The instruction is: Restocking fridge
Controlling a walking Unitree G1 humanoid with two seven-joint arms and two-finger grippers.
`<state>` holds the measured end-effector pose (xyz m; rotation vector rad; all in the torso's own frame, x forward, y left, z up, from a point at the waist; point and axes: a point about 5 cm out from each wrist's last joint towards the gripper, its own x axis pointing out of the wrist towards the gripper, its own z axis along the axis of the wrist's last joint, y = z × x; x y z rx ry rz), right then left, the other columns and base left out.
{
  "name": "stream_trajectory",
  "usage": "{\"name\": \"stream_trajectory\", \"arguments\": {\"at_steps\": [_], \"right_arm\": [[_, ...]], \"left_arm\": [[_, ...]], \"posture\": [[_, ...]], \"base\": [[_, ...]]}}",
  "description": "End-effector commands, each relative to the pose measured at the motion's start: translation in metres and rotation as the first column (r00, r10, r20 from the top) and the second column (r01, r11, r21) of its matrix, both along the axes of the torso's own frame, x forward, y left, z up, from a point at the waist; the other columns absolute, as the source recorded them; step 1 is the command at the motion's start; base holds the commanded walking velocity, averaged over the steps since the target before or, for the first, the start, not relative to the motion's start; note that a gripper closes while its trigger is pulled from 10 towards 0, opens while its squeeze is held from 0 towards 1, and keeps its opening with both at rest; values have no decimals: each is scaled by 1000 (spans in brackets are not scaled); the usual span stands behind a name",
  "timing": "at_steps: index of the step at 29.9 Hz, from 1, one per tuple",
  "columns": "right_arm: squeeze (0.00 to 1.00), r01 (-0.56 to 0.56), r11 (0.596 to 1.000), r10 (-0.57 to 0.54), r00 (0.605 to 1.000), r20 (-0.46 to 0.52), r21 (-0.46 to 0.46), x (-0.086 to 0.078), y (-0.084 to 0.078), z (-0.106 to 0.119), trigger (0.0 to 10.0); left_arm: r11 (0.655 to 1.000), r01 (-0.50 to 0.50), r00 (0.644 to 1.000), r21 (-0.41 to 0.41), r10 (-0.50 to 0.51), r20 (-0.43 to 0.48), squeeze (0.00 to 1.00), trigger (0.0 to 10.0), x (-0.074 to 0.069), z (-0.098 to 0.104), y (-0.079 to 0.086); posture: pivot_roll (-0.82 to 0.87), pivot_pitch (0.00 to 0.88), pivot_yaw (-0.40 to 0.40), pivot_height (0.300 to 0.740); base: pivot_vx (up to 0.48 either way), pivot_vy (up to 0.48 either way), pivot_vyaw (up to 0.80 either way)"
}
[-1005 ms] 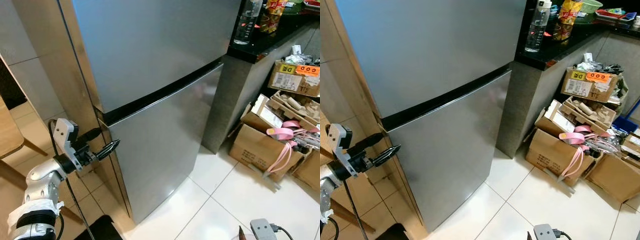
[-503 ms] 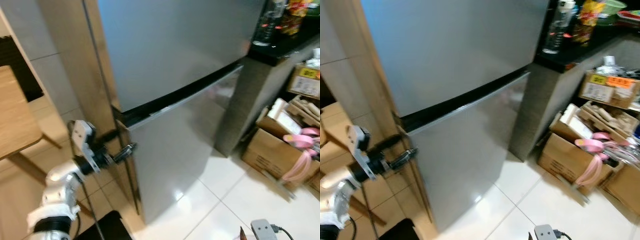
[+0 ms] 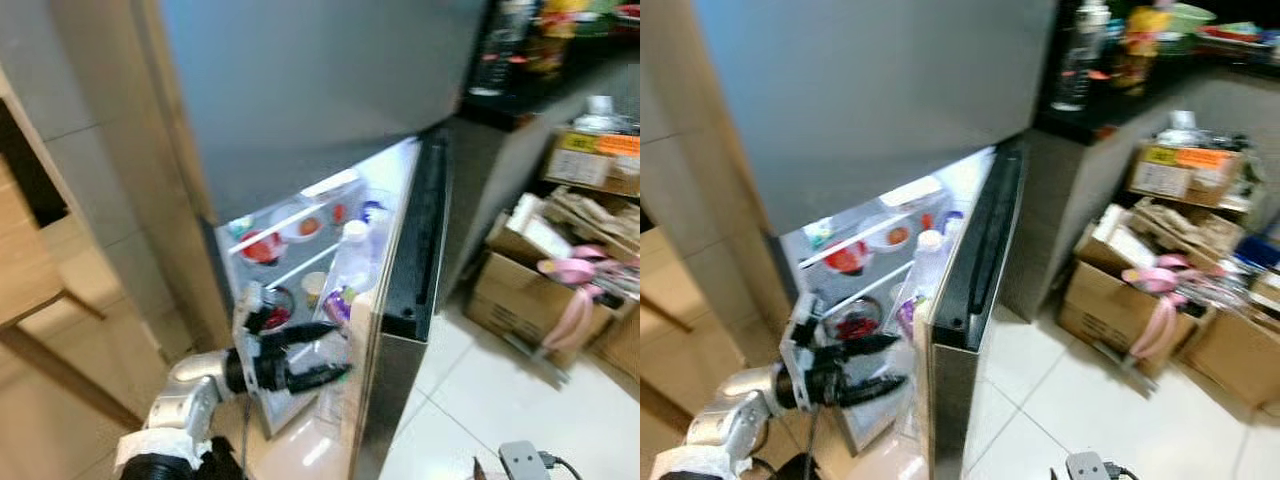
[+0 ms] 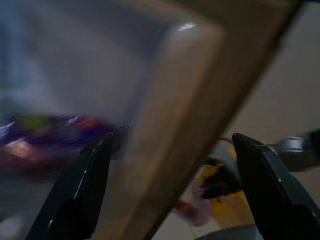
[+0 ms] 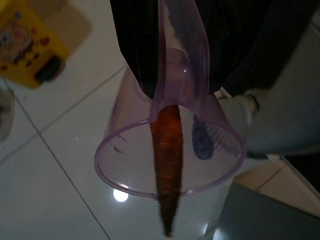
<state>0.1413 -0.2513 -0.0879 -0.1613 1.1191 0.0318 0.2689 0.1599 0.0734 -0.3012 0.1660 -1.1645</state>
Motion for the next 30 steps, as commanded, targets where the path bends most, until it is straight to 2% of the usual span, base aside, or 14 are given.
{"name": "stream_trajectory", "arguments": {"at_steps": [1, 3, 6, 11, 13, 15, 16, 18, 19, 21, 23, 26, 28, 30], "right_arm": [[0, 5, 1000, -6, 1000, 18, 7, 4, 2, 1, 10000], [0, 5, 1000, -5, 1000, 16, 8, 4, 2, 1, 10000], [0, 5, 1000, -5, 1000, 12, 9, 3, 3, 0, 10000], [0, 3, 1000, -4, 1000, 12, 11, 2, 3, 0, 10000], [0, -1, 1000, 1, 1000, 11, 14, 3, 4, 0, 10000], [0, -14, 1000, 13, 1000, 9, 18, 3, 6, 0, 10000], [0, -14, 1000, 13, 1000, 9, 18, 3, 6, 0, 10000], [0, -44, 999, 44, 999, 3, 23, 3, 9, -1, 10000], [0, -62, 998, 62, 998, 1, 30, 3, 11, -1, 10000], [0, -62, 998, 62, 998, 1, 30, 3, 11, -1, 10000], [0, -63, 998, 63, 998, 1, 31, 2, 11, -2, 10000], [0, -67, 997, 67, 998, -12, 29, 1, 12, -3, 10000], [0, -70, 997, 71, 997, -17, 29, 0, 12, -3, 10000], [0, -78, 997, 78, 996, -32, 22, -3, 13, -4, 10000]], "left_arm": [[995, -69, 997, 74, 72, -40, 0, 10000, -2, -12, 18], [992, -90, 994, 93, 96, -60, 0, 10000, -4, -17, 22], [964, -188, 952, 188, 226, -208, 0, 10000, -22, -54, 38], [936, -247, 899, 249, 317, -301, 0, 10000, -38, -79, 43], [903, -305, 844, 304, 404, -353, 0, 10000, -50, -97, 46], [843, -383, 761, 378, 520, -387, 0, 10000, -63, -112, 52], [843, -383, 761, 378, 520, -387, 0, 10000, -63, -112, 52], [762, -444, 664, 471, 633, -399, 0, 10000, -77, -127, 59], [709, -473, 588, 523, 696, -412, 0, 10000, -89, -137, 62], [709, -473, 588, 523, 696, -412, 0, 10000, -89, -137, 62], [690, -476, 563, 545, 715, -414, 0, 10000, -95, -140, 63], [631, -463, 468, 623, 770, -433, 0, 10000, -117, -155, 61], [619, -462, 445, 635, 781, -438, 0, 10000, -122, -158, 60], [578, -471, 378, 666, 815, -440, 0, 10000, -131, -163, 60]], "posture": [[-94, 0, -19, 740], [-94, 0, -19, 740], [-92, 0, -17, 740], [-91, 0, -17, 740], [-90, 0, -19, 740], [-89, 0, -20, 740], [-89, 0, -20, 740], [-90, 0, -21, 740], [-89, 0, -22, 740], [-89, 0, -22, 740], [-89, 0, -22, 740], [-89, 0, -22, 740], [-91, 0, -19, 740], [-92, 0, -18, 740]], "base": [[0, 0, 0], [0, 0, 0], [0, 0, 0], [0, 0, 0], [0, 0, 0], [0, 0, 0], [0, 0, 0], [0, 0, 0], [0, 0, 0], [0, 0, 0], [0, 0, 0], [0, 0, 0], [0, 0, 0], [0, 0, 0]]}}
